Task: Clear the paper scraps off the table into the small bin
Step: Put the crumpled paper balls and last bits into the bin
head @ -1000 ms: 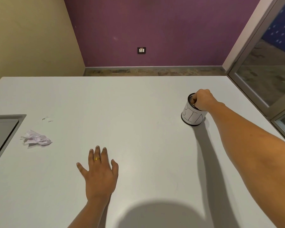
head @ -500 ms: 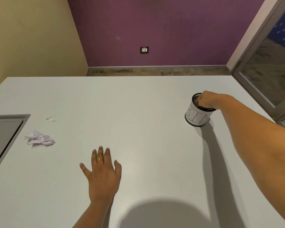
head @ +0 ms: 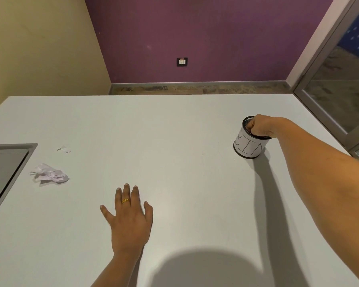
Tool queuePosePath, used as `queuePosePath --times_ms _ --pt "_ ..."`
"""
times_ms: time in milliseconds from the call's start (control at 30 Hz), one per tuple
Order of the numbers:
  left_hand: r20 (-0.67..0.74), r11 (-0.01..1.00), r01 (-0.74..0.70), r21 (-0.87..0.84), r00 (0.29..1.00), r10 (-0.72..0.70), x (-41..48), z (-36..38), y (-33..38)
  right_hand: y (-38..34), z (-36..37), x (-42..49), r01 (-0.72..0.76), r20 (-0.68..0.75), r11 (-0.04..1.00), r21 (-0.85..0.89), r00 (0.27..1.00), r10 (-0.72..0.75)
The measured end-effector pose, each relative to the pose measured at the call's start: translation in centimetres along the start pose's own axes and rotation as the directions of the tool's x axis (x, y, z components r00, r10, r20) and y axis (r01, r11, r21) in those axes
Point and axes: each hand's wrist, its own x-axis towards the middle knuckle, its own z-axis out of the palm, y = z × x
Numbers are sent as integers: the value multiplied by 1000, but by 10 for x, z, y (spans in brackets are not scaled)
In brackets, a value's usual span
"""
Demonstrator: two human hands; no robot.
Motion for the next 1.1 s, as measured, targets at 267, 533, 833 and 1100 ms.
queuePosePath --times_ms 267,533,833,1100 --pt "2 1000 -2 4 1000 2 1 1 -1 6 7 9 -9 -88 1000 9 996 9" --pt "-5 1000 1 5 1000 -1 0 0 0 3 7 6 -17 -160 1000 -7 987 16" --pt "0 1000 -3 2 1000 3 0 -1 0 7 2 -4 13 -64 974 225 998 2" --pt "-3 1000 -6 -7 1000 6 0 0 0 1 2 -12 76 -331 941 329 943 39"
